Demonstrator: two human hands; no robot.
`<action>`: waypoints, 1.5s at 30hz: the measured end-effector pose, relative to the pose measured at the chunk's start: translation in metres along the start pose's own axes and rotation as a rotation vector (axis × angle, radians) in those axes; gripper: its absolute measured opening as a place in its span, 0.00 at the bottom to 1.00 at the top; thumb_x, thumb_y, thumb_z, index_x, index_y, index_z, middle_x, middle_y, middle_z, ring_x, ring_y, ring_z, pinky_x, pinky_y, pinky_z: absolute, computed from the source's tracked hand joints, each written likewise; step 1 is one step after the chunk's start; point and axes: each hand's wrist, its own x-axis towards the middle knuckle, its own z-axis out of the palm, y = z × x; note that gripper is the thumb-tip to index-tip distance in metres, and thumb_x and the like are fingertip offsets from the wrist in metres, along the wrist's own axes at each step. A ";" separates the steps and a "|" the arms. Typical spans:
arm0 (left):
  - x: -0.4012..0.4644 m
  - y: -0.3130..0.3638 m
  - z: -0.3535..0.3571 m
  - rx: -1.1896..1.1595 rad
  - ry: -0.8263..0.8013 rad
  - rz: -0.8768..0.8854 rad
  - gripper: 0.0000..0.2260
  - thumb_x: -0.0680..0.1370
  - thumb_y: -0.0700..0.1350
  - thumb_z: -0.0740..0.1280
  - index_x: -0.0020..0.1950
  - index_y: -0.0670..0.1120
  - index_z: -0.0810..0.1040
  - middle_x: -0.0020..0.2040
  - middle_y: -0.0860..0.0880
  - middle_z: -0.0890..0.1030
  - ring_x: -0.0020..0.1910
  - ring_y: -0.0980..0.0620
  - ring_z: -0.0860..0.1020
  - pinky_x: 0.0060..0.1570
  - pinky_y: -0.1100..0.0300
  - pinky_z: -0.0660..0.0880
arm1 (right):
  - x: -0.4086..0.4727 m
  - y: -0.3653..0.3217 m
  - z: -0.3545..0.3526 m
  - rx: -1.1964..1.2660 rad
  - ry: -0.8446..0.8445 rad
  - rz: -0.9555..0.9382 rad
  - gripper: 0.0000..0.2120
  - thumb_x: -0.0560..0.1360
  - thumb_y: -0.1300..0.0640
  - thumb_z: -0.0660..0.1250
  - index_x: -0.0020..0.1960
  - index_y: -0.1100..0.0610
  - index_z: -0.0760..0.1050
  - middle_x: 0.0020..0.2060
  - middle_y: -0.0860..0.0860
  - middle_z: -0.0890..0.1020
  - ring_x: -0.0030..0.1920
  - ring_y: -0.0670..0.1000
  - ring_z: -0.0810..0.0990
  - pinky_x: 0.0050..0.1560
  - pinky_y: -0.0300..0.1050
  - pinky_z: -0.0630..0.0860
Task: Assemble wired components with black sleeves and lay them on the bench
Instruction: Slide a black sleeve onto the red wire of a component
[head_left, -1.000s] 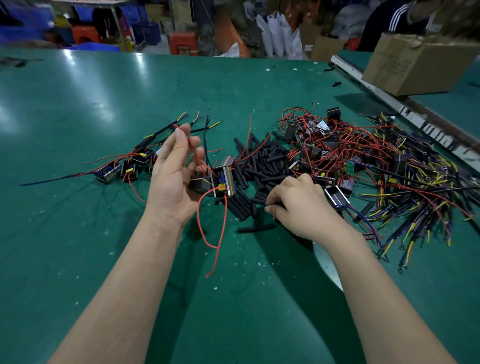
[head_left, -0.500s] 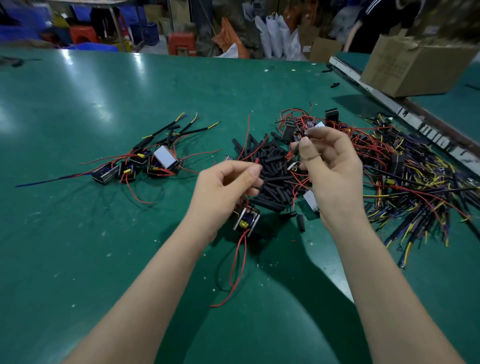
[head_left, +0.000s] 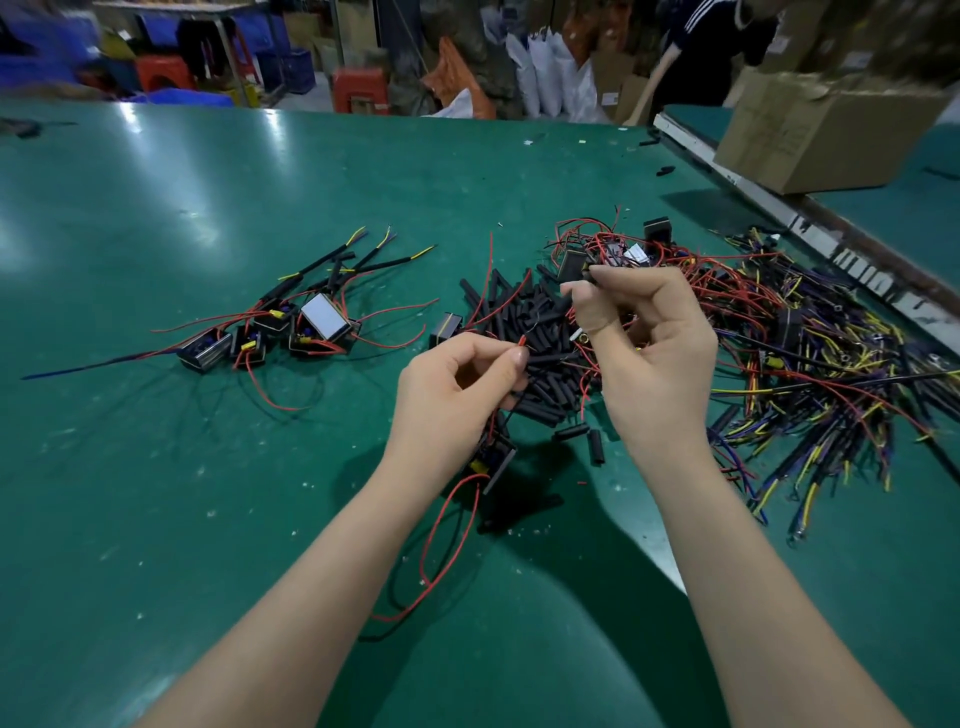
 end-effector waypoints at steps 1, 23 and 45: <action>0.000 0.000 0.000 0.010 -0.006 0.008 0.08 0.76 0.38 0.69 0.39 0.49 0.80 0.29 0.55 0.81 0.27 0.61 0.76 0.33 0.71 0.71 | -0.001 0.000 0.001 -0.018 -0.005 -0.014 0.08 0.75 0.56 0.70 0.47 0.43 0.75 0.45 0.53 0.83 0.48 0.47 0.82 0.48 0.48 0.77; 0.002 -0.001 -0.003 -0.020 -0.057 -0.017 0.05 0.76 0.40 0.69 0.42 0.49 0.80 0.31 0.56 0.82 0.29 0.61 0.78 0.33 0.72 0.72 | -0.002 0.010 0.001 -0.160 -0.230 -0.075 0.11 0.75 0.55 0.69 0.49 0.39 0.74 0.42 0.40 0.81 0.49 0.49 0.80 0.55 0.49 0.75; 0.003 -0.002 -0.003 0.022 -0.104 -0.029 0.07 0.75 0.42 0.71 0.37 0.50 0.80 0.29 0.52 0.80 0.26 0.58 0.73 0.30 0.69 0.69 | -0.004 0.007 0.005 -0.156 -0.006 -0.187 0.07 0.76 0.55 0.69 0.51 0.46 0.75 0.43 0.38 0.79 0.49 0.47 0.78 0.53 0.38 0.72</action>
